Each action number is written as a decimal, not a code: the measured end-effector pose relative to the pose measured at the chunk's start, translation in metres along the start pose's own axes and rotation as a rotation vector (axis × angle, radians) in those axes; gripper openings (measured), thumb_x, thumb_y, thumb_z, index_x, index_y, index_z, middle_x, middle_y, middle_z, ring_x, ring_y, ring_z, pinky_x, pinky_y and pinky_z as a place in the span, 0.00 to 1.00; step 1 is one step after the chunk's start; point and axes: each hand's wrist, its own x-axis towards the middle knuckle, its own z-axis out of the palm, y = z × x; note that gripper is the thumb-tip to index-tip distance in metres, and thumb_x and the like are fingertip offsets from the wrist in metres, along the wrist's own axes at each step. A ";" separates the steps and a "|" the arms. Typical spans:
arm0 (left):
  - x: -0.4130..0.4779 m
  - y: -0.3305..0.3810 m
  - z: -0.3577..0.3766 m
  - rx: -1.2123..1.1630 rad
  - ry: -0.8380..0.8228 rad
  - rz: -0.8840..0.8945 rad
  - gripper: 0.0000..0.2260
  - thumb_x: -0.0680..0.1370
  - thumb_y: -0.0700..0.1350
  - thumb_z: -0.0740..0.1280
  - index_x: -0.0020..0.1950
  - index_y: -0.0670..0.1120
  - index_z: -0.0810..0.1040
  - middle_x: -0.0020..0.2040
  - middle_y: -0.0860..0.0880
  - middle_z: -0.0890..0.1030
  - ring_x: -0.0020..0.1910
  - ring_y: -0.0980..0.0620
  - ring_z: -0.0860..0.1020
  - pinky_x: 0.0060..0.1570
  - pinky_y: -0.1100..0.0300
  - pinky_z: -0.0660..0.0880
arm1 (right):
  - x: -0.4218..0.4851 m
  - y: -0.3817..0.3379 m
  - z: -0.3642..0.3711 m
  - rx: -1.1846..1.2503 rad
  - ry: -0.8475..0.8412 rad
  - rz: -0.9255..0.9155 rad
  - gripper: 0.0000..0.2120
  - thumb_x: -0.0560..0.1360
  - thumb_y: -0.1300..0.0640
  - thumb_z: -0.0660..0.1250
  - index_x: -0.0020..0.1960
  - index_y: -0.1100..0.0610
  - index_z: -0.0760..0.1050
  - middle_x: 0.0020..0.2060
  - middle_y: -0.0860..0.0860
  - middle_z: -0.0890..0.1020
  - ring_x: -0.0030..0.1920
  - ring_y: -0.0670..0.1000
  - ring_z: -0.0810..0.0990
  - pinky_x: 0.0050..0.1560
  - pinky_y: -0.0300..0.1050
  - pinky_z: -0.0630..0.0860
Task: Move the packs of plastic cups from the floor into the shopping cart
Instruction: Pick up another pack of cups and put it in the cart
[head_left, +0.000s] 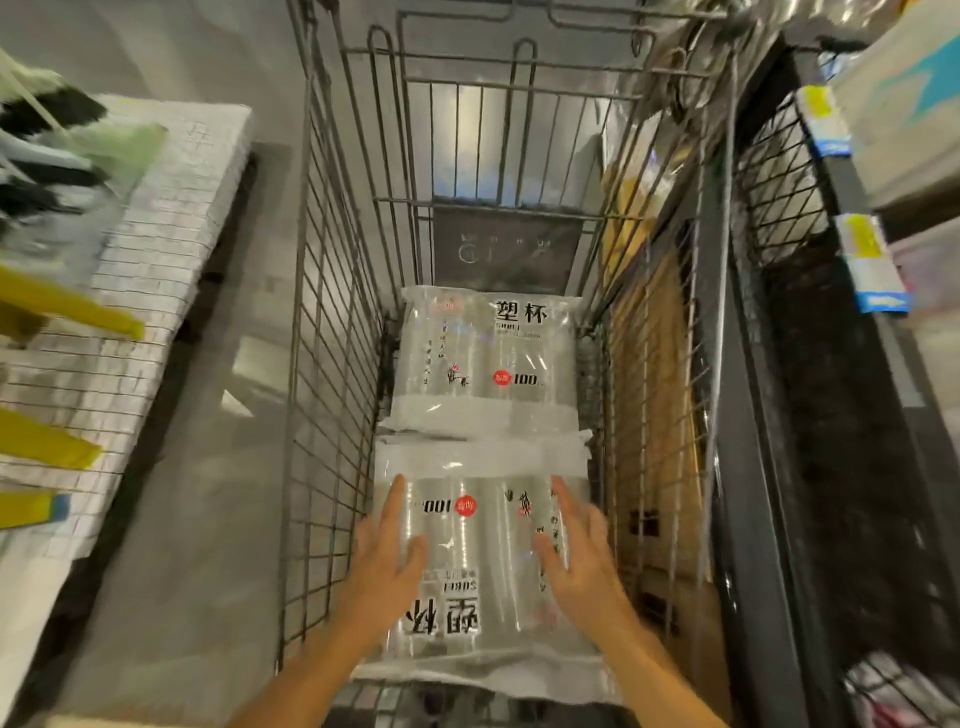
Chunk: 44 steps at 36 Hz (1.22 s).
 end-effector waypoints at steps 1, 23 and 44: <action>-0.002 -0.004 0.002 0.016 -0.022 -0.019 0.31 0.83 0.56 0.55 0.72 0.75 0.35 0.81 0.55 0.39 0.78 0.51 0.47 0.75 0.38 0.49 | -0.002 0.003 0.004 0.013 -0.004 0.025 0.29 0.83 0.43 0.57 0.74 0.24 0.43 0.79 0.47 0.44 0.79 0.55 0.55 0.73 0.54 0.59; 0.009 0.115 -0.097 0.516 0.013 0.130 0.29 0.77 0.59 0.57 0.76 0.49 0.65 0.69 0.45 0.69 0.68 0.46 0.69 0.66 0.55 0.66 | 0.004 -0.099 -0.088 -0.602 -0.022 -0.062 0.30 0.81 0.40 0.56 0.80 0.47 0.54 0.78 0.54 0.60 0.72 0.56 0.68 0.70 0.51 0.68; -0.159 0.431 -0.274 0.802 0.303 0.531 0.25 0.78 0.58 0.61 0.74 0.53 0.68 0.70 0.45 0.71 0.67 0.44 0.71 0.66 0.46 0.69 | -0.130 -0.385 -0.339 -0.911 0.394 -0.467 0.20 0.80 0.44 0.57 0.69 0.50 0.70 0.58 0.54 0.78 0.56 0.57 0.79 0.54 0.54 0.78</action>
